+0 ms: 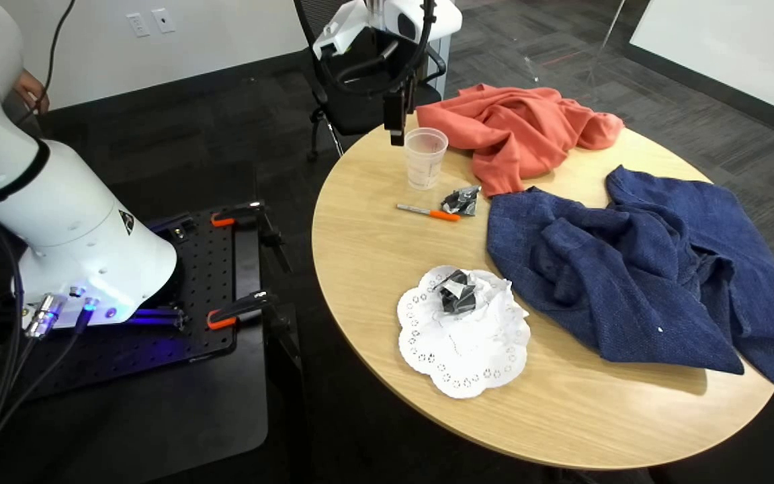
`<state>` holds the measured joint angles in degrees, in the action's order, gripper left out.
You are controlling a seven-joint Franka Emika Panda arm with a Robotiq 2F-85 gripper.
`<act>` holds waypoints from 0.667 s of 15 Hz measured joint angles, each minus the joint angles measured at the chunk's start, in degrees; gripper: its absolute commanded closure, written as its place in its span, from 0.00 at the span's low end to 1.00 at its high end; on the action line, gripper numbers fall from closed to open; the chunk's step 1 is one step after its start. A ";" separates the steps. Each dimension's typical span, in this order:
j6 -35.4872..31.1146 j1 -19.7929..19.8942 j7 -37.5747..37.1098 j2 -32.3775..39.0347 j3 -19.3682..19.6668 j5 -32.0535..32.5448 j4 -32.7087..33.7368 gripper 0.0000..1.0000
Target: Put the orange pen inside the cup
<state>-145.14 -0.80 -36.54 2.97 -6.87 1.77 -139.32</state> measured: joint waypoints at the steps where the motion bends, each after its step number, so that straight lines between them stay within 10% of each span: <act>1: -0.01 -0.11 0.25 0.47 0.49 0.00 0.14 0.00; 10: -3.63 -0.23 6.74 14.09 4.97 -3.72 6.62 0.00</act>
<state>-148.78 -1.03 -29.80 17.05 -1.90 -1.94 -132.70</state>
